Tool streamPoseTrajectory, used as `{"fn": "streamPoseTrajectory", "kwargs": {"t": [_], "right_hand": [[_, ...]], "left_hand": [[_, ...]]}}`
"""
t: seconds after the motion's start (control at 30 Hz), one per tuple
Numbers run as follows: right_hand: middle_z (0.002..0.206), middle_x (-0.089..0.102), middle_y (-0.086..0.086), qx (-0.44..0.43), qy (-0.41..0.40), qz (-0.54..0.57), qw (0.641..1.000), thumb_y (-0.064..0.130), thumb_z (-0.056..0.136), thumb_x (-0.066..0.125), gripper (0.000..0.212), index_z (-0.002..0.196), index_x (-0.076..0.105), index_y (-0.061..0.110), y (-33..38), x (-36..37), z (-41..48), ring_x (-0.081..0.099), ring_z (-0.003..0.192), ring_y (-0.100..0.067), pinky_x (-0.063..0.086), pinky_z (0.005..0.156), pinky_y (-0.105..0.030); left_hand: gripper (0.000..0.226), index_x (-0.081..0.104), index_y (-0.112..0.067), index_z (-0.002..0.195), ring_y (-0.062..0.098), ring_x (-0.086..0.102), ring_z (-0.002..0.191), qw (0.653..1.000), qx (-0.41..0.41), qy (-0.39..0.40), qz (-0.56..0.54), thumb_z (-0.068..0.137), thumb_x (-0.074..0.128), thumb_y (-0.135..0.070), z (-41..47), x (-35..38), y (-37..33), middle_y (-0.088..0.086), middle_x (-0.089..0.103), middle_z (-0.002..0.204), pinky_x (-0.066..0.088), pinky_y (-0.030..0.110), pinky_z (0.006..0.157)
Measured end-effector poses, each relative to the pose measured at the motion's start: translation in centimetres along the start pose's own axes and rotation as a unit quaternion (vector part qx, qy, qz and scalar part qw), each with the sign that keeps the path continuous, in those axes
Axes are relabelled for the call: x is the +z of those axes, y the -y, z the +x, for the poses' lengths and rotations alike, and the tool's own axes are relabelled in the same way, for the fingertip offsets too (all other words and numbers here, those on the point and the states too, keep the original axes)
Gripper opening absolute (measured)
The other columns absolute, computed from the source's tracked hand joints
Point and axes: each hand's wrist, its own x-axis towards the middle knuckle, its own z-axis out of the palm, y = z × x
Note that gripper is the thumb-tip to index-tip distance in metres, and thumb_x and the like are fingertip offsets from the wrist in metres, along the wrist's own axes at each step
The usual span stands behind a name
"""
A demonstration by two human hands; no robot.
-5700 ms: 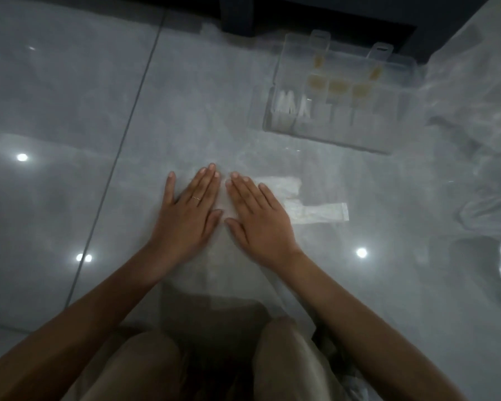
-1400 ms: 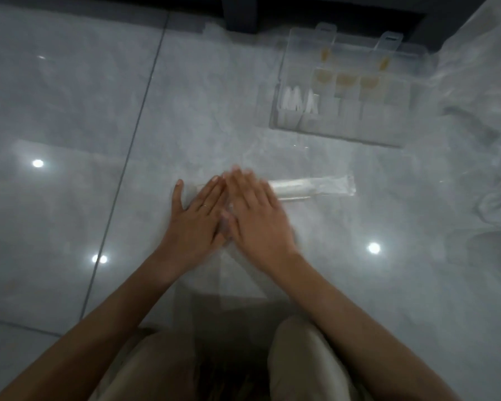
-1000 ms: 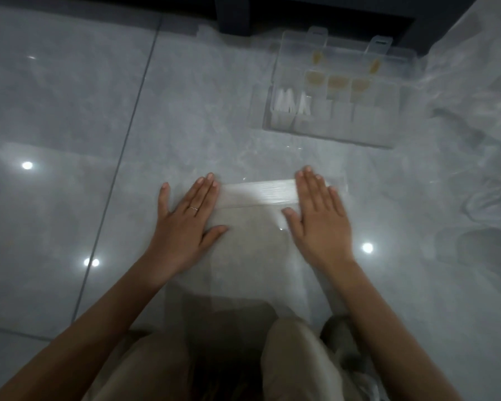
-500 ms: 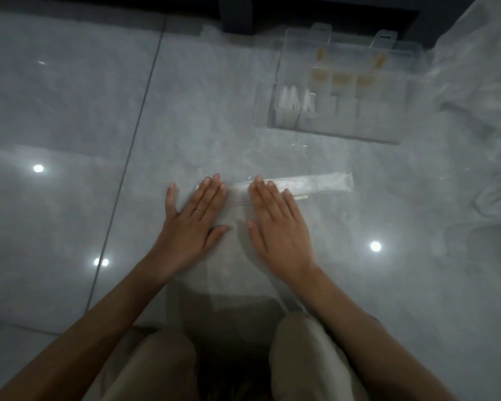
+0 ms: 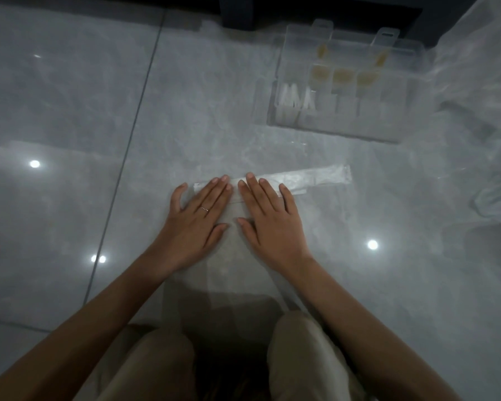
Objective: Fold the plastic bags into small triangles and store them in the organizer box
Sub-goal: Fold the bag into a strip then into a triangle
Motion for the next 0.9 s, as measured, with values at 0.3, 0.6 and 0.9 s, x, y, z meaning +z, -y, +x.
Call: {"fn": "streamPoseTrajectory", "kwargs": {"t": [0.3, 0.6, 0.9], "right_hand": [[0.159, 0.024, -0.007, 0.078, 0.008, 0.008, 0.997, 0.052, 0.097, 0.028, 0.067, 0.152, 0.027, 0.014, -4.4, -1.2, -1.4, 0.026, 0.145, -0.025, 0.011, 0.118, -0.037], [0.139, 0.048, 0.003, 0.212, -0.197, 0.289, 0.912, 0.024, 0.096, 0.043, 0.037, 0.129, 0.054, 0.01, -6.3, -5.3, -3.2, 0.043, 0.13, -0.009, 0.029, 0.109, -0.019], [0.124, 0.064, -0.011, 0.477, -0.043, 0.782, 0.398, 0.013, 0.1, 0.044, 0.031, 0.128, 0.053, 0.003, -3.1, -7.9, -2.8, 0.067, 0.105, -0.022, 0.057, 0.068, -0.024]], "left_hand": [[0.069, 0.027, -0.005, 0.151, 0.017, 0.019, 0.144, 0.999, -0.038, 0.015, 0.009, 0.097, 0.027, -0.049, -0.5, -0.2, 0.2, 0.01, 0.021, 0.158, 0.006, 0.053, 0.112], [0.064, 0.035, -0.009, 0.146, 0.016, 0.024, 0.143, 0.994, -0.052, -0.025, -0.094, 0.095, 0.035, -0.047, 0.0, -1.9, 0.0, 0.01, 0.03, 0.156, -0.004, 0.044, 0.116], [0.046, 0.062, -0.009, 0.113, 0.032, 0.057, 0.101, 0.981, -0.056, -0.023, -0.185, 0.077, 0.066, -0.037, 9.1, -4.6, -3.2, 0.009, 0.064, 0.106, 0.044, 0.041, 0.083]]}}
